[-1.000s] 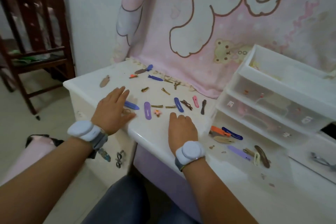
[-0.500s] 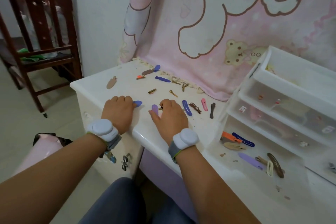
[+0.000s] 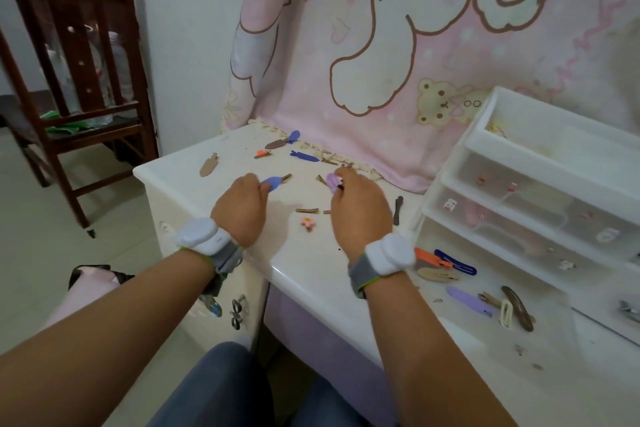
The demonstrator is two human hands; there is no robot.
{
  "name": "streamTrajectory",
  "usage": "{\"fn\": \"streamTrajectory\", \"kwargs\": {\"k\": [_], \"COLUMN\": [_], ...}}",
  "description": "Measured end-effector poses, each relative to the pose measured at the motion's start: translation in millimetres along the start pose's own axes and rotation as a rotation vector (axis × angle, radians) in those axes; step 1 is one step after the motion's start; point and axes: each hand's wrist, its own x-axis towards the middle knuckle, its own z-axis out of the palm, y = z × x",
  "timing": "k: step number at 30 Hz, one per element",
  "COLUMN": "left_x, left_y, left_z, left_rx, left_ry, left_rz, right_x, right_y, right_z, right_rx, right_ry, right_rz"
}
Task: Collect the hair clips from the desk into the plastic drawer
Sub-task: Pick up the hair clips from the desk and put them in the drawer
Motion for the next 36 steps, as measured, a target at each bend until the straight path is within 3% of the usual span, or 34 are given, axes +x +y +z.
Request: {"fn": "streamTrajectory", "kwargs": {"k": [8, 15, 18, 22, 27, 32, 36], "left_x": [-40.6, -59.9, -62.3, -47.3, -10.9, 14.9, 33.0], "left_y": [179.5, 231.0, 223.9, 188.0, 105.4, 20.1, -29.5], "left_z": [18.9, 85.6, 80.4, 51.0, 24.1, 9.8, 5.6], "left_rx": [0.052, 0.257, 0.140, -0.050, 0.087, 0.251, 0.263], "left_ry": [-0.335, -0.569, -0.532, -0.301, -0.170, -0.052, 0.079], "left_rz": [0.563, 0.679, 0.631, 0.541, 0.285, 0.036, -0.034], "right_x": [-47.0, -92.1, -96.4, -83.8, -56.8, -27.4, -11.7], "right_y": [119.2, 182.0, 184.3, 168.0, 108.1, 49.6, 18.4], "right_z": [-89.9, -116.3, -121.8, -113.0, -88.1, -37.8, 15.4], "right_rx": [-0.093, -0.240, -0.227, -0.237, -0.110, -0.011, -0.158], "right_ry": [0.062, -0.157, -0.087, 0.026, 0.178, -0.042, -0.290], "right_rz": [0.405, 0.568, 0.535, 0.436, 0.166, -0.048, -0.186]}}
